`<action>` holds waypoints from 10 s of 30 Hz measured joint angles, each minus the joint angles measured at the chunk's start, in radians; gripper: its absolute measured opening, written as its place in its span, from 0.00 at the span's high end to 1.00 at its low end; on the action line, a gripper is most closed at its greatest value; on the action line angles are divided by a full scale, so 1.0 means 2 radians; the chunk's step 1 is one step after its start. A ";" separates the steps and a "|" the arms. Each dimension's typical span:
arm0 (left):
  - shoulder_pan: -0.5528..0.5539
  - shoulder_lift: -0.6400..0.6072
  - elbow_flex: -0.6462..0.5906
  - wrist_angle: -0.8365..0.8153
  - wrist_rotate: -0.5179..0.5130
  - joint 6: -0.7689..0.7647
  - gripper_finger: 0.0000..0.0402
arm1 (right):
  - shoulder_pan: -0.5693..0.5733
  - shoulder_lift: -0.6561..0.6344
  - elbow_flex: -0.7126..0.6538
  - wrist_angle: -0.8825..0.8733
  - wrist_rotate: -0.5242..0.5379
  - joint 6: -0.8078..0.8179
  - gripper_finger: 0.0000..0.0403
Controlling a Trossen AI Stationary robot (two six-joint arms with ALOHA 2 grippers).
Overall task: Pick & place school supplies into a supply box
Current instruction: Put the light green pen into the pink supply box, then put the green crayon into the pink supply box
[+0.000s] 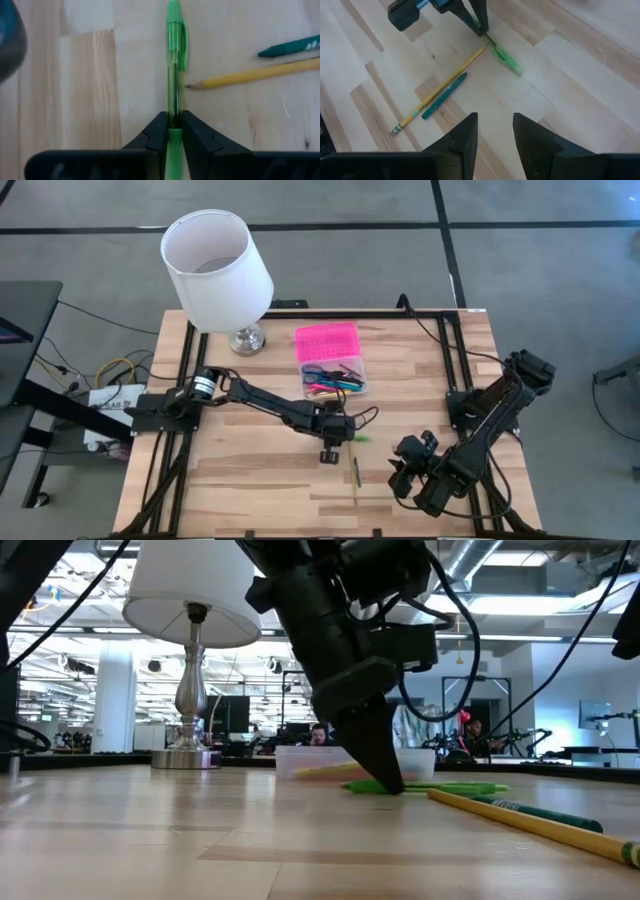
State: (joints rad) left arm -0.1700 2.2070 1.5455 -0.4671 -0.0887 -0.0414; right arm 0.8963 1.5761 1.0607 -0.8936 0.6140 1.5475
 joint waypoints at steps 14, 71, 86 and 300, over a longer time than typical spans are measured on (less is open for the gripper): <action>-0.020 -0.019 -0.004 -0.077 -0.035 -0.178 0.89 | 0.000 0.000 0.000 0.000 -0.007 0.000 0.71; 0.007 -0.030 -0.003 -0.047 0.055 -0.183 0.70 | 0.003 0.000 0.000 0.004 -0.007 0.016 0.71; 0.004 -0.034 -0.011 -0.080 0.064 -0.183 0.70 | 0.003 0.000 0.000 0.010 -0.008 0.016 0.71; -0.302 -0.335 -0.068 -0.348 -0.266 -0.311 0.54 | -0.131 0.218 0.133 -0.048 -0.255 -0.078 0.99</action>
State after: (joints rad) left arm -0.7750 1.5364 1.4105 -1.1634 -0.6212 -0.6638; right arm 0.6334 2.0120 1.3264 -0.9902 0.1046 1.3913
